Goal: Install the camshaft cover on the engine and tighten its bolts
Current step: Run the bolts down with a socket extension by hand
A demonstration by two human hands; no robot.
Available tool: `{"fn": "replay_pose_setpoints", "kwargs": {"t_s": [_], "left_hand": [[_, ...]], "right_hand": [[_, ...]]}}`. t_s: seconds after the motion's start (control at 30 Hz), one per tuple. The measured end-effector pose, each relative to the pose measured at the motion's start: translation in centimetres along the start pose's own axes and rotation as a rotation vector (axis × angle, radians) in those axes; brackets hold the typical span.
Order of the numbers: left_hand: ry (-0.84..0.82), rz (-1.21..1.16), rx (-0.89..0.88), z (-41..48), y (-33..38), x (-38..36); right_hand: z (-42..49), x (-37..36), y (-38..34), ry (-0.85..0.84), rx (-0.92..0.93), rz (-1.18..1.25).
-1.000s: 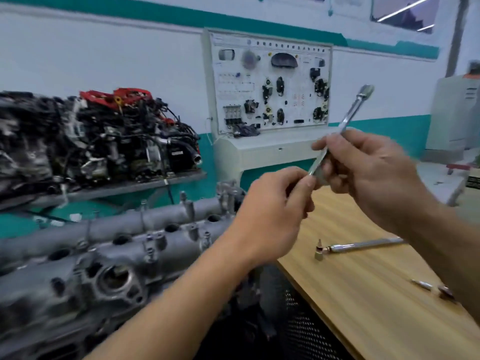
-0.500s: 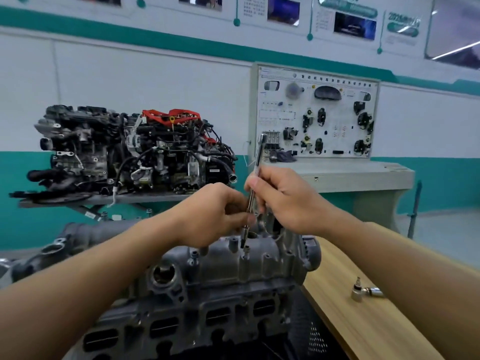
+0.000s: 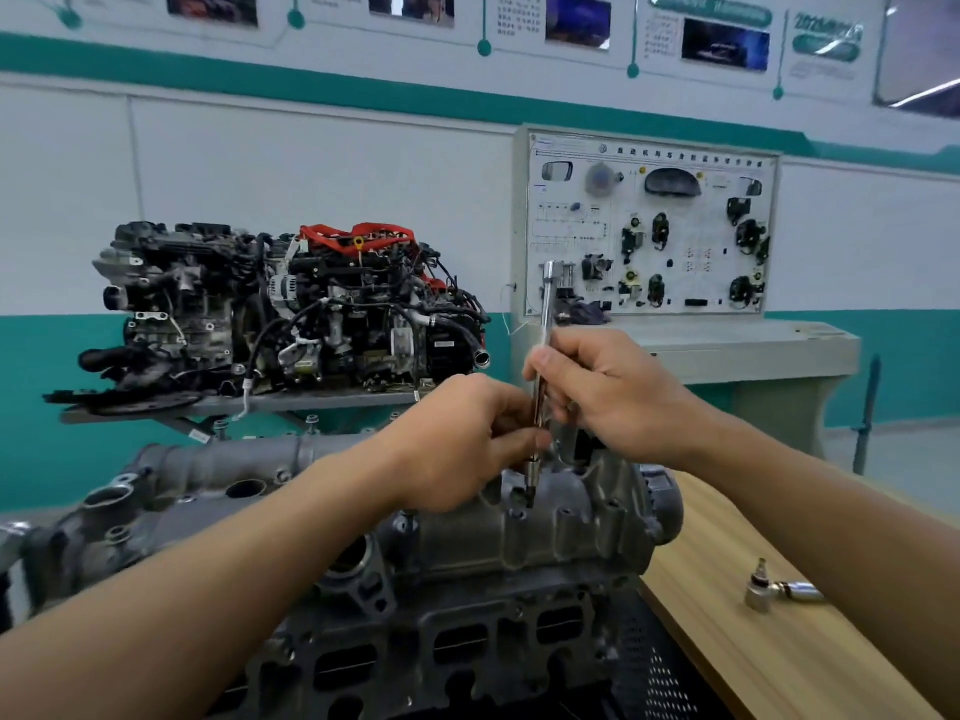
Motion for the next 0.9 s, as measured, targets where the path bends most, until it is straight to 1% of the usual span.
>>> {"fn": "replay_pose_setpoints", "kwargs": {"t_s": [0.13,0.23,0.33,0.4,0.5,0.67,0.8,0.9], "left_hand": [[0.059,-0.084,-0.015,0.2,0.0,1.5],[0.001,-0.105,0.039,0.3,-0.6,1.2],[-0.059,-0.107,0.056,0.5,-1.0,0.8],[-0.076,-0.105,0.051,0.7,-0.9,1.1],[-0.052,-0.176,0.03,1.0,-0.5,1.6],[-0.073,-0.242,0.035,0.5,-1.2,0.8],[-0.074,-0.266,0.044,0.4,-1.7,0.7],[-0.058,-0.218,0.033,0.2,-1.6,0.7]], "right_hand": [[0.6,1.0,-0.4,0.013,0.0,0.061],[1.0,0.3,-0.4,-0.033,-0.004,0.028],[1.2,-0.3,-0.1,-0.079,-0.013,-0.009],[1.2,0.1,-0.3,-0.064,-0.005,0.0],[1.4,1.0,-1.1,-0.017,0.013,0.014],[0.9,0.3,-1.1,-0.058,-0.002,-0.031],[0.7,0.0,-1.1,-0.042,0.002,-0.012],[0.9,0.3,-1.5,0.032,0.01,-0.038]]}}
Point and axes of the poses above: each hand's wrist, its own z-axis towards the middle knuckle, its own x-axis out of the back of the hand, y = z × x, the point moved 9 cm from there along z, towards the middle knuckle, and after that the axes turned 4 degrees about -y, right-handed, at the moved point
